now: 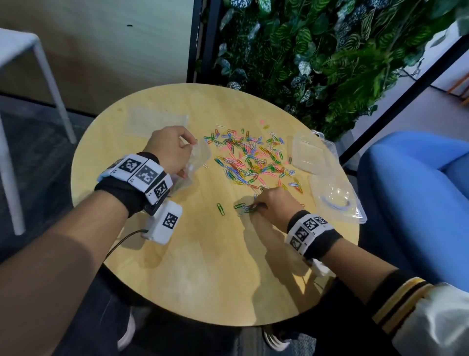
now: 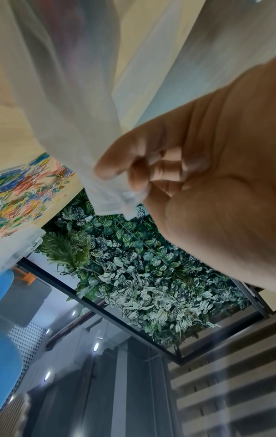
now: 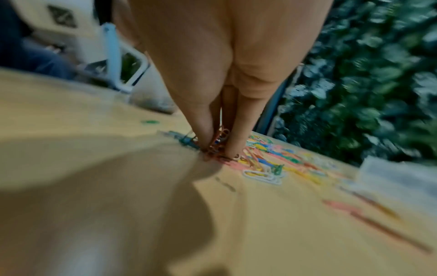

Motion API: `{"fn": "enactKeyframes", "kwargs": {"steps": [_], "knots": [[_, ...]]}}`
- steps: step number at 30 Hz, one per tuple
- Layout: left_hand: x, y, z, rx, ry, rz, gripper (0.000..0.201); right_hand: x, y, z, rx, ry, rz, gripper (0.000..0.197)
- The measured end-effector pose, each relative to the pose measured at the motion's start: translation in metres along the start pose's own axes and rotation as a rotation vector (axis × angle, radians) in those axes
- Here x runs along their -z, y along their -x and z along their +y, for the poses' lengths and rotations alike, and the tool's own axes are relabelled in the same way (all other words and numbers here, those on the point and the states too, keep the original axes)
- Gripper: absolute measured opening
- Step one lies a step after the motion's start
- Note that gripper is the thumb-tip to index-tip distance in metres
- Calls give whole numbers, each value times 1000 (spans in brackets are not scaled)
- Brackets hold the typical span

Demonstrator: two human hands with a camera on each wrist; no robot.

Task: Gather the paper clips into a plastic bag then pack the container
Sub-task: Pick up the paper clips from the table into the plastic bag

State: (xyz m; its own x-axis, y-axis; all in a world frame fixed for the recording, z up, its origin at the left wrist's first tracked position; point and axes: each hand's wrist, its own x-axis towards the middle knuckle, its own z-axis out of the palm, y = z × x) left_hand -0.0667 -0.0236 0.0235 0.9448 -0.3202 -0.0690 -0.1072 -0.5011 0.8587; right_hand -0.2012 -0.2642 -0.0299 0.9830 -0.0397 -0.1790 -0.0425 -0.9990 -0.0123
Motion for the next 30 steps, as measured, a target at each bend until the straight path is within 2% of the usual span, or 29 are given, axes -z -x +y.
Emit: {"fn": "enactKeyframes", "kwargs": {"steps": [5,9,12,14,17,20,24,30], "knots": [[-6,-1,5,1,1,-79,12,25,0,8,-267,-512,144,14],[-17,1,8,22,62,-142,15,49,0,2,-425,-1473,191,18],[-28,3,9,43,113,-175,15,65,-5,-6,-409,-1812,171,29],[-34,4,9,52,144,-196,15,71,-11,-15,-381,-1908,169,30],[-38,4,9,65,203,-232,14,74,-19,-35,-346,-1955,149,21],[-38,5,10,63,237,-252,11,72,-26,-55,-327,-1932,132,12],[-37,4,11,59,254,-244,11,69,-31,-67,-343,-1898,123,24],[-34,2,12,67,261,-234,10,68,-33,-72,-352,-1715,63,21]]}}
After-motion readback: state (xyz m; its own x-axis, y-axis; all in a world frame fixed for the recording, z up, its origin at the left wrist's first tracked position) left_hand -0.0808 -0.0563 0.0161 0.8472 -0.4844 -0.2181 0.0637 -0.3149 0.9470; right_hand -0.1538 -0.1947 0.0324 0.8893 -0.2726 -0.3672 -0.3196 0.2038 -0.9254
